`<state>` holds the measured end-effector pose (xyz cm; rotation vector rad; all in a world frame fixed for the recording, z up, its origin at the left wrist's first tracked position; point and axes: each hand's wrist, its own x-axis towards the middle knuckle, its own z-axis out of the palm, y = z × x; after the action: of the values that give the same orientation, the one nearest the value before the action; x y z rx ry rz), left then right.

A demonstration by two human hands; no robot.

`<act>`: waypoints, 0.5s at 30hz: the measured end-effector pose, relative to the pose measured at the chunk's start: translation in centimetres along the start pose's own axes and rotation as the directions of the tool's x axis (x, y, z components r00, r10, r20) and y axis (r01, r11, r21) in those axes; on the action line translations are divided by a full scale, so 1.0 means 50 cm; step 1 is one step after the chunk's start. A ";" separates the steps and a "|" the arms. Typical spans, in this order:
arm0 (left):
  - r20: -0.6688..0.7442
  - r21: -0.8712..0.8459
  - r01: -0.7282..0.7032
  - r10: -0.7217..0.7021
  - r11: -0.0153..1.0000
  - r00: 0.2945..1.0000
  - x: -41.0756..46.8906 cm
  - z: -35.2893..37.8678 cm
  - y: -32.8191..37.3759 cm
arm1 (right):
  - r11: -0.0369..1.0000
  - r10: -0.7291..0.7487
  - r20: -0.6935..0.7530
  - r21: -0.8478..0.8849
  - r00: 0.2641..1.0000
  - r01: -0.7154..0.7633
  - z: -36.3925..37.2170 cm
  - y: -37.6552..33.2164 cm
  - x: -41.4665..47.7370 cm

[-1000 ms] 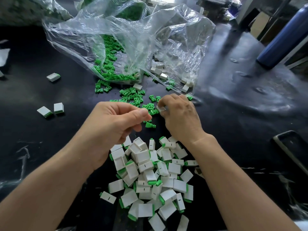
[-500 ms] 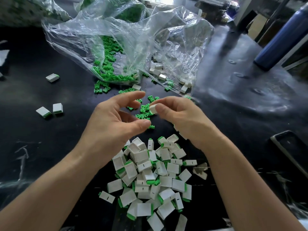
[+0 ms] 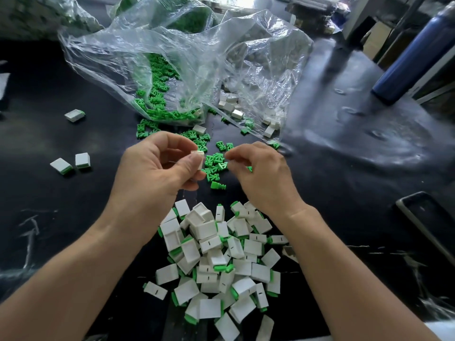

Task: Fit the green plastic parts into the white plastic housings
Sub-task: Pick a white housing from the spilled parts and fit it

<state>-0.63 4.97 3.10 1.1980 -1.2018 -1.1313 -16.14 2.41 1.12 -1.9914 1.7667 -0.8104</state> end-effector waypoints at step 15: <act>0.068 0.040 -0.011 0.008 0.999 0.998 -0.005 0.001 0.001 | 0.991 -0.099 0.008 -0.088 0.995 0.100 0.011 0.003 0.009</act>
<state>-0.69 5.21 3.15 1.1906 -1.2860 -1.1535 -15.89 1.88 0.68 -2.1514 1.7409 -0.7710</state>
